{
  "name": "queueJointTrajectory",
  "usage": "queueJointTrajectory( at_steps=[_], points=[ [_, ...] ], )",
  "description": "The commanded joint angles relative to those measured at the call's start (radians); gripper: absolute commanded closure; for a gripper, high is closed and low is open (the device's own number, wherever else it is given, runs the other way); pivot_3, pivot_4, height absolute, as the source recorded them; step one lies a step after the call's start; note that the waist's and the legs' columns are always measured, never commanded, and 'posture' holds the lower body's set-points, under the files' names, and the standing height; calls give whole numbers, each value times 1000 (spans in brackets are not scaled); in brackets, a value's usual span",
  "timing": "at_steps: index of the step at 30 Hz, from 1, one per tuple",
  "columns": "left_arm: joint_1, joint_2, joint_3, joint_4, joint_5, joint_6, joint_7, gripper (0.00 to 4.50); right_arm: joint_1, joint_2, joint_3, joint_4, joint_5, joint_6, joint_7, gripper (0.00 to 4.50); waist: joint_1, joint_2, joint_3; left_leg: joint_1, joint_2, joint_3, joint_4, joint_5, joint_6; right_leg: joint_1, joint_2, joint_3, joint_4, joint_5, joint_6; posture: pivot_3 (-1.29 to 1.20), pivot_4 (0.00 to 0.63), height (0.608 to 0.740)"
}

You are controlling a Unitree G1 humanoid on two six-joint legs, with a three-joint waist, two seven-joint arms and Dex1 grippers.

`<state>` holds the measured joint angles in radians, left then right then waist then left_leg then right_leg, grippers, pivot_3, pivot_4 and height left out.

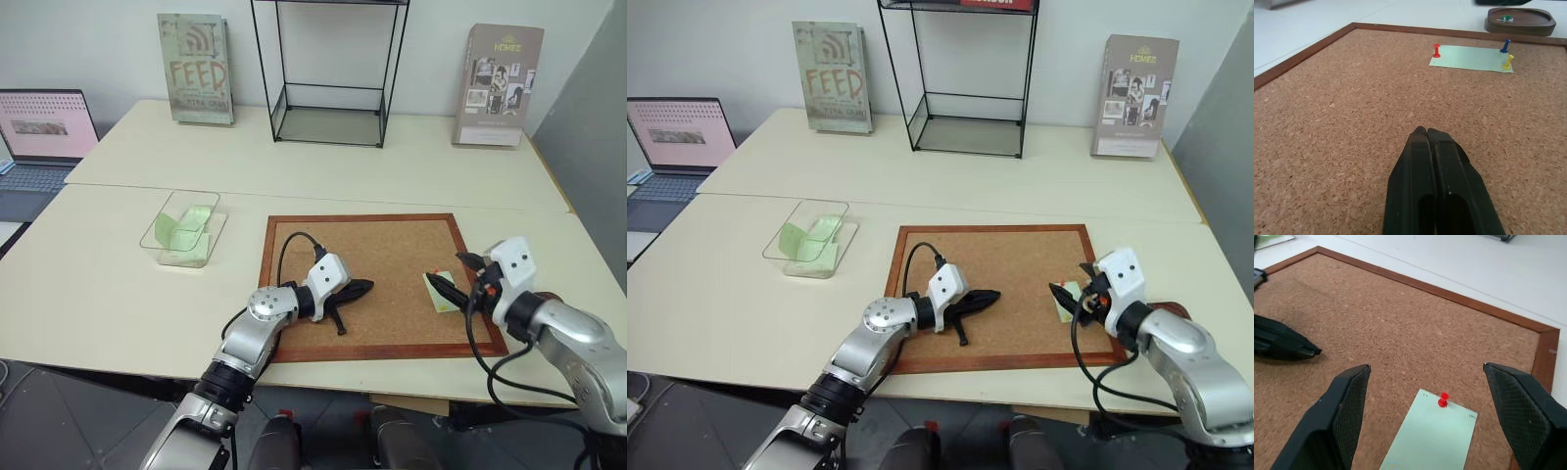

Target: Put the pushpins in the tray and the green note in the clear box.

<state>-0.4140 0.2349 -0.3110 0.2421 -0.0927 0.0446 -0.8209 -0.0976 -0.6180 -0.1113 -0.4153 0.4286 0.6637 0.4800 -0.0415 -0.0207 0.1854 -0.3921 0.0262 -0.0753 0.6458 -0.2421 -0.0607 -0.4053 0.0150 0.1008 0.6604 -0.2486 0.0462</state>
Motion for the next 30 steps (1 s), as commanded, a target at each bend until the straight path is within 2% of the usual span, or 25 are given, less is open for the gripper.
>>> queueJointTrajectory(
  at_steps=[1,6,8,10,15,28,30],
  points=[
    [6,4,-12,40,27,-18,-2,4484,-45,1,28,62,-36,-2,6,578,2,0,0,0,0,0,0,0,0,0,0,0,0,0,0,0,150,740],
    [10,6,-8,36,30,-19,4,4484,-75,15,46,125,-66,-23,3,578,1,1,-1,1,0,0,0,0,0,0,0,0,0,0,0,0,150,740],
    [13,8,-8,32,31,-18,5,4500,-86,25,56,151,-79,-37,5,953,1,1,-1,1,0,0,0,0,0,0,0,0,1,0,0,0,150,740],
    [15,8,-8,28,32,-18,6,4500,-94,33,65,175,-93,-51,6,1135,0,1,-1,1,0,0,0,0,0,0,0,0,1,0,0,0,150,740],
    [20,8,-3,11,29,-14,13,4500,-112,48,77,219,-118,-76,15,2218,-1,1,-1,1,0,0,0,0,0,0,0,0,1,0,0,0,150,740],
    [13,7,-8,18,49,-3,29,4500,-130,54,67,233,-139,-80,27,4462,-3,1,-1,1,0,0,0,0,0,0,0,0,0,3,4,0,150,740],
    [10,10,-14,22,61,-2,31,4500,-130,54,63,219,-138,-76,27,4462,-3,1,-1,1,0,0,0,0,0,0,0,0,0,3,4,0,150,740]
  ],
)
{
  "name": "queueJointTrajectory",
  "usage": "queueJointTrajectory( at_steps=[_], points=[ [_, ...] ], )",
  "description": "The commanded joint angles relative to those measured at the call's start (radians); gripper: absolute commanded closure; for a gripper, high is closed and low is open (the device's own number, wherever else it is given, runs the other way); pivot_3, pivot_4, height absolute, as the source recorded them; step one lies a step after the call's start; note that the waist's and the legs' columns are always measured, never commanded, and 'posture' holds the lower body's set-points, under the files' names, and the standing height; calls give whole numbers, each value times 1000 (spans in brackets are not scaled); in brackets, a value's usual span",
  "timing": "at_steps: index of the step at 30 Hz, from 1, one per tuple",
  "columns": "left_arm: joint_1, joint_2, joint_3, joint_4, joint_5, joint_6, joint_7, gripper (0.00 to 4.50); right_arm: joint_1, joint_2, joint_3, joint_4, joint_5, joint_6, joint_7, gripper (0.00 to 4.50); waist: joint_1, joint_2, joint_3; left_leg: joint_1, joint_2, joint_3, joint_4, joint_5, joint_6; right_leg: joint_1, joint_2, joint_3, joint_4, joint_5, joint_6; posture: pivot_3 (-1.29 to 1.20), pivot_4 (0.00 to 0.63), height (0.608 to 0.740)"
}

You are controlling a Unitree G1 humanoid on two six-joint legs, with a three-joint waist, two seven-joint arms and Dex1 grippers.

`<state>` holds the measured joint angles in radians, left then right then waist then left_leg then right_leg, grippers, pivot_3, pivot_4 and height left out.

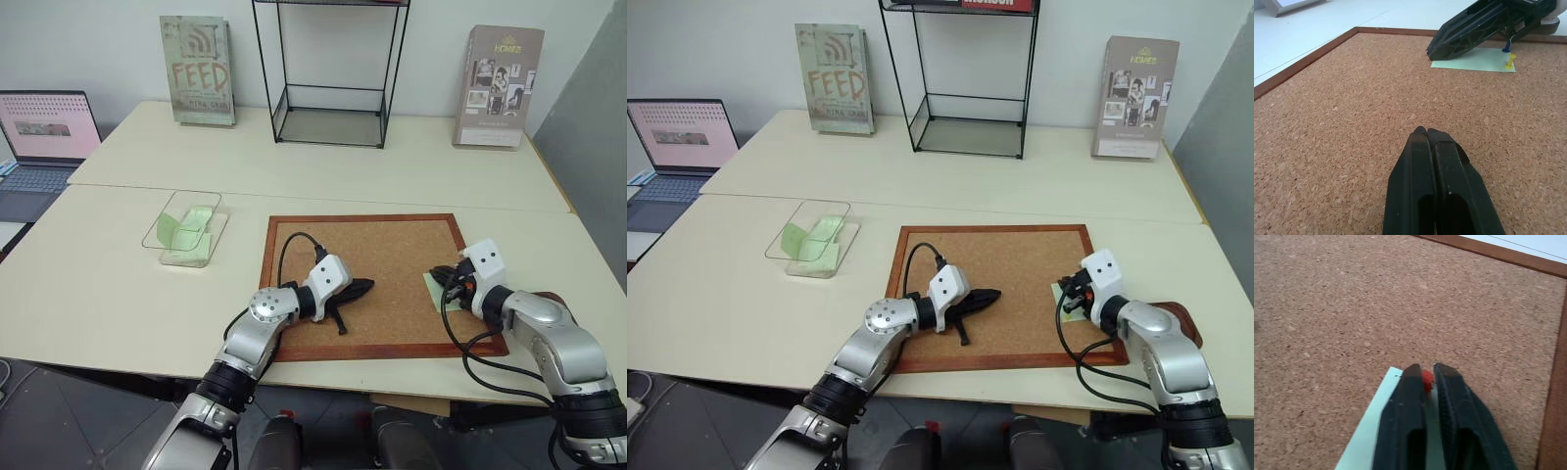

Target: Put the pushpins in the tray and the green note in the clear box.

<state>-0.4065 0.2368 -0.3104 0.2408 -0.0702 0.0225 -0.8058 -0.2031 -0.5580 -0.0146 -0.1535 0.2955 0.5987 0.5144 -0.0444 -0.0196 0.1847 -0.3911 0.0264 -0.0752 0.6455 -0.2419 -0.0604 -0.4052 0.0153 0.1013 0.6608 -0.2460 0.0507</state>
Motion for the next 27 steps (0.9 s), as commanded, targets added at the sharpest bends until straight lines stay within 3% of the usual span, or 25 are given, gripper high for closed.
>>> queueJointTrajectory(
  at_steps=[1,20,27],
  points=[
    [1,8,-16,27,43,20,18,4500,-24,-7,-37,-54,-2,-4,-9,4462,0,0,0,0,0,0,0,0,0,0,0,0,0,0,0,0,150,740],
    [-11,-3,-23,56,72,3,31,4500,-1,15,-101,-265,49,142,-77,4462,-3,0,0,0,0,0,0,0,0,0,0,0,-1,-2,-4,0,150,740],
    [-10,-6,-26,54,73,2,31,4500,113,-80,-257,-398,61,190,-59,4462,2,1,0,-1,0,0,0,0,0,0,0,0,-2,-2,-4,0,150,740]
  ],
)
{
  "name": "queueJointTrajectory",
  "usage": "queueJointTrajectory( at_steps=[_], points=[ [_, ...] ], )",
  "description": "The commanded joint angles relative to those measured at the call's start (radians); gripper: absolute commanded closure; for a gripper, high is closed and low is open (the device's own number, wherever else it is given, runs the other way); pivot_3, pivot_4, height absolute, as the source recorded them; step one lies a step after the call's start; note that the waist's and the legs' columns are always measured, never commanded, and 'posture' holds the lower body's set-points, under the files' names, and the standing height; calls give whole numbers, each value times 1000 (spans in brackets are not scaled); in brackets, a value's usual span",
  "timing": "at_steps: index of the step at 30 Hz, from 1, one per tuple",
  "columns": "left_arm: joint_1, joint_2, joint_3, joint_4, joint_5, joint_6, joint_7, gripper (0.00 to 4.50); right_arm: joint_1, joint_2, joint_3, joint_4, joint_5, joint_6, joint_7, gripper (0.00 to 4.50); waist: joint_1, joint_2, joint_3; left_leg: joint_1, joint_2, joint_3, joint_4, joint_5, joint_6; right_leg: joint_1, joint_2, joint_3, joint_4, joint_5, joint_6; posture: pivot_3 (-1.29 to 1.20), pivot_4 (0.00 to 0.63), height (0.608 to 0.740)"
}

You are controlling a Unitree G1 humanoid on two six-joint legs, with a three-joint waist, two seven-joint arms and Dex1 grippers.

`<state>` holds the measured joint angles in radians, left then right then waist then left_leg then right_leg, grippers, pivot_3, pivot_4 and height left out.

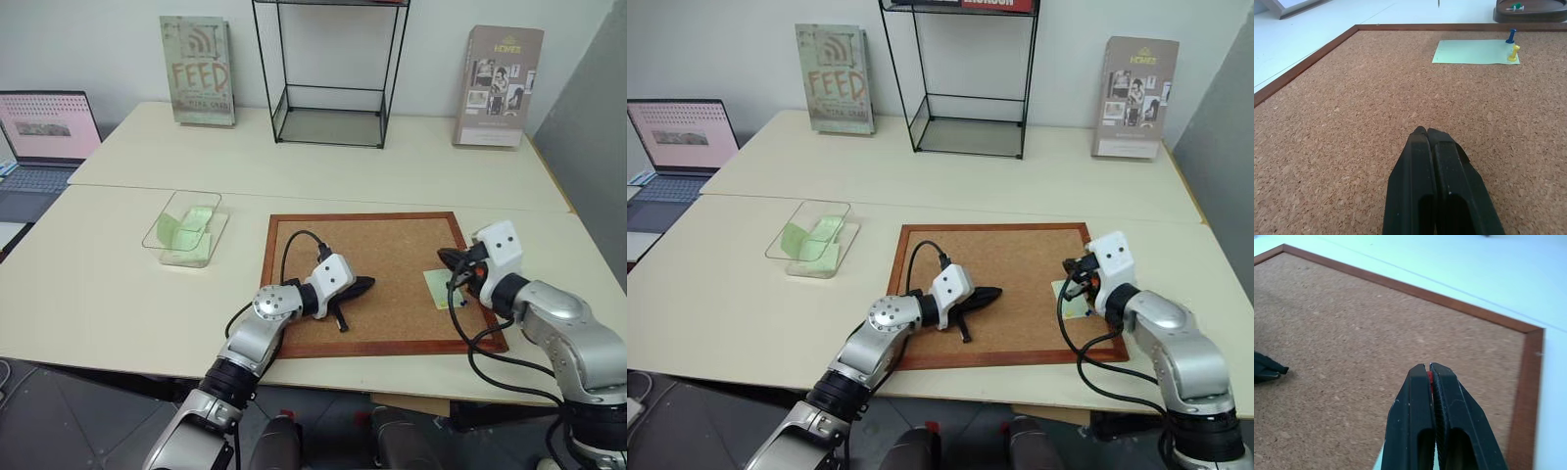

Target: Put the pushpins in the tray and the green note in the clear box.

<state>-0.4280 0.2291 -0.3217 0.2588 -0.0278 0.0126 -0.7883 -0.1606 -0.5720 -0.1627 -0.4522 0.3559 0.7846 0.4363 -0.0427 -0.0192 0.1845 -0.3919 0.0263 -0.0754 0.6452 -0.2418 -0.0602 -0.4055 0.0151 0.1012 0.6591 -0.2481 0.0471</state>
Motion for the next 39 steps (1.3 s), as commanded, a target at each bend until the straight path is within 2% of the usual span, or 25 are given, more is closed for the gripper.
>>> queueJointTrajectory(
  at_steps=[1,7,11,23,27,28,29,34,39],
  points=[
    [12,2,-14,36,31,12,14,4500,103,-89,-129,-110,-12,-3,27,4462,4,0,0,0,0,0,0,0,0,0,0,0,0,0,0,0,150,740],
    [10,9,-20,39,35,-3,12,4500,320,-195,-249,-97,-115,-68,47,4462,6,1,-1,0,0,0,0,0,0,0,0,0,-2,0,0,0,150,740],
    [14,14,-21,35,35,-9,16,4500,436,-218,-285,-43,-176,-108,54,4462,-1,1,-1,0,1,1,0,0,0,0,-1,0,-3,-1,0,0,150,740],
    [34,36,-14,1,38,-3,17,4500,453,-230,-266,64,-221,-163,85,4462,-7,6,-4,-2,1,3,-1,0,0,0,-1,0,-10,0,1,0,150,740],
    [39,39,-13,-7,38,1,21,4500,443,-226,-263,79,-228,-166,93,3687,-9,6,-4,-2,1,3,-2,0,0,0,-1,0,-10,0,1,0,150,740],
    [42,41,-13,-10,38,2,21,4500,442,-226,-263,80,-228,-165,96,3614,-10,6,-4,-3,1,3,-2,0,0,0,-1,0,-11,0,1,0,150,740],
    [44,41,-13,-12,38,3,22,4500,440,-227,-262,81,-228,-164,97,3287,-11,6,-4,-3,1,3,-2,0,0,0,-1,0,-11,0,1,0,150,740],
    [50,49,-11,-15,39,1,20,4500,432,-223,-263,78,-224,-156,100,2237,-14,6,-4,-3,1,3,-2,0,0,0,-1,0,-11,0,1,0,150,740],
    [50,52,-11,-15,39,1,21,4500,435,-212,-300,50,-200,-148,106,1326,-15,6,-4,-2,2,3,-3,0,0,0,-1,0,-11,0,1,0,150,740]
  ],
)
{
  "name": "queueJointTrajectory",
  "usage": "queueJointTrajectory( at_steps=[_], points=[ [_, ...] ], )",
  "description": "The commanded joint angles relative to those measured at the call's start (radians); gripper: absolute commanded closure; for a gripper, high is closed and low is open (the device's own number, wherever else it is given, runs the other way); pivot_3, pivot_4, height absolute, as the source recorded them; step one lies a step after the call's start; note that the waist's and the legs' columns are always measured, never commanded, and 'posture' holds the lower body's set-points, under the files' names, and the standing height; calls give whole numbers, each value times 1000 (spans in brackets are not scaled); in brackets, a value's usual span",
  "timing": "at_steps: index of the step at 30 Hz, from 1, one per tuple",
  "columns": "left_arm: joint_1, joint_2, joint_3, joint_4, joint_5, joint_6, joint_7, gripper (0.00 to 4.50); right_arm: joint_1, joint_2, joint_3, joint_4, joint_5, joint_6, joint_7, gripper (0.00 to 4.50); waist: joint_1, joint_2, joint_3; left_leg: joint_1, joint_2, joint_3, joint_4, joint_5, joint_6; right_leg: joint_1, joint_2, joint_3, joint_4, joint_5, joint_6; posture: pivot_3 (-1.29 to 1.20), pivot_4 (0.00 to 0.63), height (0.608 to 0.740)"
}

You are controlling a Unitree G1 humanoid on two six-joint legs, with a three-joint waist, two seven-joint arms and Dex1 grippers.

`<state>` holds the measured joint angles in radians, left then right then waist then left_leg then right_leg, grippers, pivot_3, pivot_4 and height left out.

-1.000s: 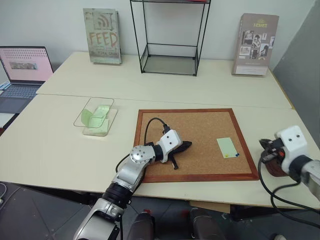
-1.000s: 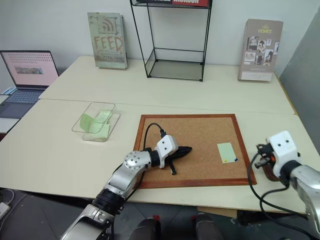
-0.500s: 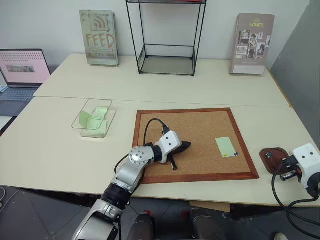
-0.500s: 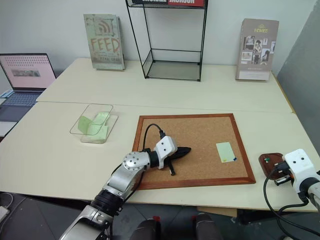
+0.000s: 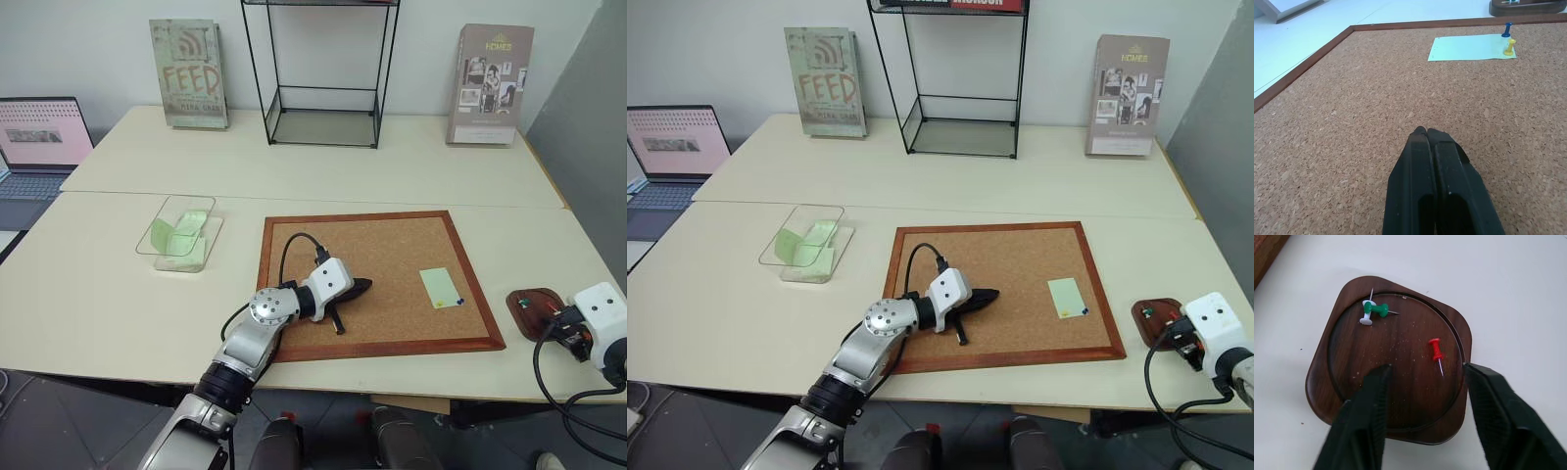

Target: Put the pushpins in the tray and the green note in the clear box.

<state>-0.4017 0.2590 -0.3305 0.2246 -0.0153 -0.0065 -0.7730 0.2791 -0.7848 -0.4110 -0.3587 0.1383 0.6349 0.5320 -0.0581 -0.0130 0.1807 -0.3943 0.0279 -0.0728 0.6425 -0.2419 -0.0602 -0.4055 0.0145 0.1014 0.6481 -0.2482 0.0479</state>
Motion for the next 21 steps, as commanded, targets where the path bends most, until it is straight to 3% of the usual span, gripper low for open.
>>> queueJointTrajectory(
  at_steps=[1,3,7,14,21],
  points=[
    [24,22,-2,20,27,20,6,4500,-11,7,-73,-63,35,10,12,1084,0,0,0,0,0,0,0,0,0,0,0,0,0,0,0,0,150,740],
    [23,21,-2,23,27,18,7,4500,-29,30,-107,-105,86,31,21,613,0,0,0,0,0,0,0,0,0,0,0,0,0,0,0,0,150,740],
    [20,23,-3,25,27,18,5,4500,-71,118,-113,-187,191,68,6,613,-2,0,0,0,1,0,0,0,0,0,1,0,0,0,0,0,150,740],
    [9,27,-1,32,28,17,0,4500,-79,246,28,-253,181,65,-80,613,-1,1,0,0,1,0,0,0,0,0,1,0,0,0,0,0,150,740],
    [-5,23,2,37,22,20,0,4500,-141,306,135,-190,139,29,-136,613,-2,1,0,0,1,0,0,0,0,0,1,0,0,0,0,0,150,740]
  ],
)
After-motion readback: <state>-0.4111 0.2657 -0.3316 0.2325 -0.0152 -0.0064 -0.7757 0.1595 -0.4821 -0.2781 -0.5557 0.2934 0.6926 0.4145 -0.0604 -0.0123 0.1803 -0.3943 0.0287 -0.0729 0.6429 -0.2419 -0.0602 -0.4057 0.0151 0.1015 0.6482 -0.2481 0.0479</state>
